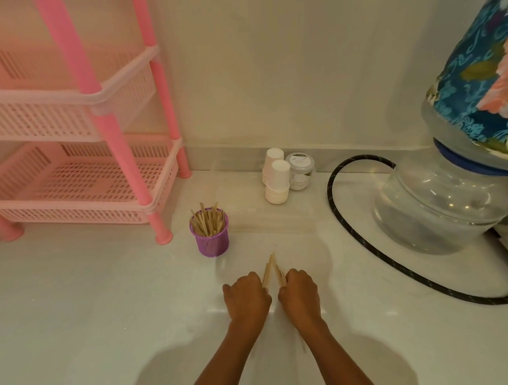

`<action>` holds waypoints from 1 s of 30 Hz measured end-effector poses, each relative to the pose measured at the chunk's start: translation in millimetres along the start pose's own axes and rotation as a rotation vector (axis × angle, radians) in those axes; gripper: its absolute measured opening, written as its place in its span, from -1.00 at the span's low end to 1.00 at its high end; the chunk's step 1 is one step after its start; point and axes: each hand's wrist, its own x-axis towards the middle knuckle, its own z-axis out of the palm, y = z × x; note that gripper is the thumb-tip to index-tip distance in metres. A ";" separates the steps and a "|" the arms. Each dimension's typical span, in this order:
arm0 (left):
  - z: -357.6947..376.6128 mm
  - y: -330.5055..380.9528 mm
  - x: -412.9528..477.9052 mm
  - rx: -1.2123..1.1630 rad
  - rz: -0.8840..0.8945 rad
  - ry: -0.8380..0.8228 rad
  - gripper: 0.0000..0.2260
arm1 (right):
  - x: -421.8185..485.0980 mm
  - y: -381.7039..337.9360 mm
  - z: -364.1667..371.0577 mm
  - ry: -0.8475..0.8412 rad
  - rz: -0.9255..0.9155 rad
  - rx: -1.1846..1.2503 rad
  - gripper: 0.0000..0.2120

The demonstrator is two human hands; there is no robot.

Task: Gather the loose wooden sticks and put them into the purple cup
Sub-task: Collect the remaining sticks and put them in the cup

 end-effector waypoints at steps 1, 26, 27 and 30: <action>-1.0 -0.8 0.5 -0.009 -0.002 -0.004 -0.87 | 0.6 -0.1 0.8 0.001 0.006 0.010 -0.89; -8.7 -12.2 4.1 -0.303 -0.093 0.039 -0.82 | 5.4 22.1 -32.0 -0.051 0.134 0.472 -0.79; -8.3 -11.2 3.5 -0.305 -0.091 0.025 -0.82 | 4.6 22.0 -31.9 -0.055 0.137 0.472 -0.78; -6.6 -8.6 1.8 -0.295 -0.085 -0.001 -0.77 | 3.1 22.3 -30.7 -0.059 0.147 0.468 -0.76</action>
